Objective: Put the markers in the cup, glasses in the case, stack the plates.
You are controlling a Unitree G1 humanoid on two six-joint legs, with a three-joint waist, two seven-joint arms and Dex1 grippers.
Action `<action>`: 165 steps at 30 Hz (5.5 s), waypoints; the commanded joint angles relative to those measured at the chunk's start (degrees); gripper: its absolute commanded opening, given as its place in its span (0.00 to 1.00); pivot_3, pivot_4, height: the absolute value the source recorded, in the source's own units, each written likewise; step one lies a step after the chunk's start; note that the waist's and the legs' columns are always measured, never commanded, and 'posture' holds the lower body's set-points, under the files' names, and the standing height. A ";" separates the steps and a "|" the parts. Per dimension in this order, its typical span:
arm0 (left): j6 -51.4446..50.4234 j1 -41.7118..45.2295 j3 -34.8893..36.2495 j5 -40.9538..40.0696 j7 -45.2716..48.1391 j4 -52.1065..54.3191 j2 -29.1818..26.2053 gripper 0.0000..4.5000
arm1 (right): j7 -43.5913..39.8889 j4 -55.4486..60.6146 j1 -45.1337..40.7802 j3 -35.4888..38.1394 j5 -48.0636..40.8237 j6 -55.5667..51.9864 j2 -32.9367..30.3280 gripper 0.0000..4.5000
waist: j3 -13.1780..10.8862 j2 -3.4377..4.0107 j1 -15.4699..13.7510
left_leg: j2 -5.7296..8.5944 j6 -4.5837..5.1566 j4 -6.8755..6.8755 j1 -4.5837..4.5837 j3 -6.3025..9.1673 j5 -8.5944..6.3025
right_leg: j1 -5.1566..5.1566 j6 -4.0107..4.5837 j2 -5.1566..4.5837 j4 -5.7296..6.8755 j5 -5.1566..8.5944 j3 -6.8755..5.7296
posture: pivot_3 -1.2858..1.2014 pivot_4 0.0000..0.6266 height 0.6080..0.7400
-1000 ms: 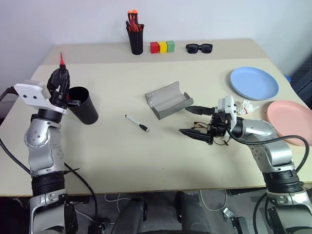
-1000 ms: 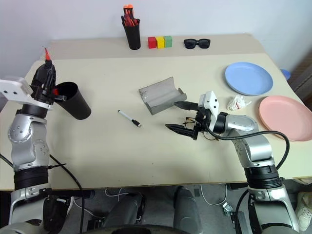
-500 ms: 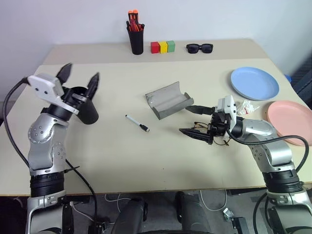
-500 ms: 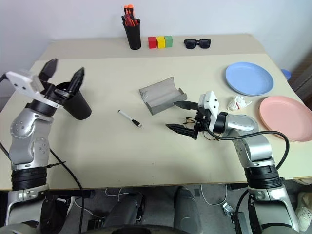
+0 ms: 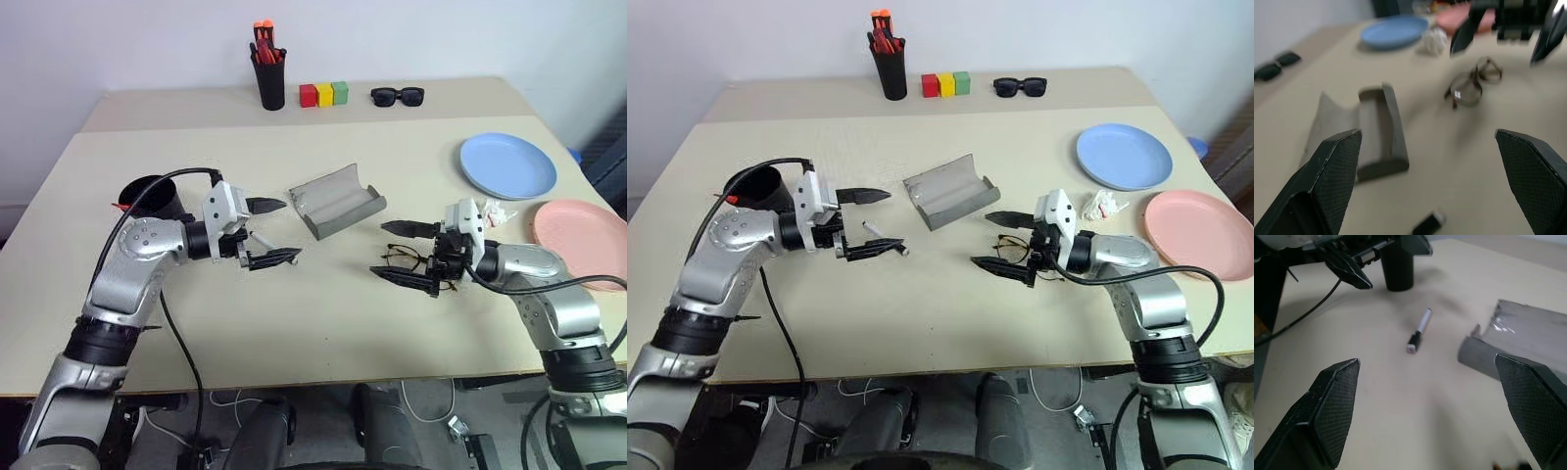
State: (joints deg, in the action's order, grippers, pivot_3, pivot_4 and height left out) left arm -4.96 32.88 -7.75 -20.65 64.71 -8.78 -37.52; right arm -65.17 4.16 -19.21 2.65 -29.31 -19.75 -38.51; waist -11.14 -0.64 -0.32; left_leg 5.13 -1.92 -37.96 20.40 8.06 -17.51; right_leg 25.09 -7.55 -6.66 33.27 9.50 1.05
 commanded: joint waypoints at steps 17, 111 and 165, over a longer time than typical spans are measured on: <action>26.53 19.09 -4.92 16.97 15.83 -46.06 10.88 0.99 | 4.42 5.33 4.83 2.91 -0.28 1.32 -0.30 1.00 | -0.01 -0.02 0.00 | 0.02 0.07 -0.09 0.07 -0.03 -0.04 | 0.00 -0.08 -0.02 -0.04 -0.04 0.00 | 0.52 0.24 1.00; 2.02 1.89 17.62 -7.64 -27.79 4.81 11.06 0.98 | 3.88 -7.32 -4.04 1.40 6.32 9.49 1.50 1.00 | 0.03 -0.03 0.75 | 0.02 0.08 -0.14 0.00 -0.06 -0.05 | 0.01 -0.08 -0.03 0.04 -0.12 0.11 | 0.52 0.24 1.00; -3.09 9.62 -5.63 6.55 22.68 -12.97 3.13 0.01 | 9.20 -8.63 -2.43 4.72 8.74 14.16 -0.13 1.00 | 0.05 0.02 1.01 | 0.04 0.09 -0.14 0.02 -0.12 -0.05 | 0.03 -0.13 -0.03 0.02 -0.15 0.16 | 0.52 0.24 1.00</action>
State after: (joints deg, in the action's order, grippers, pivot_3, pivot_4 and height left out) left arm -11.33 42.47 -14.54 -13.12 85.06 -22.40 -33.78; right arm -55.73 -4.95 -20.45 6.94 -20.36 -6.87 -38.88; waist -11.09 -0.62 0.68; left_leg 5.17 -1.83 -38.10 20.42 7.94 -17.56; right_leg 25.12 -7.67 -6.69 33.29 9.36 1.21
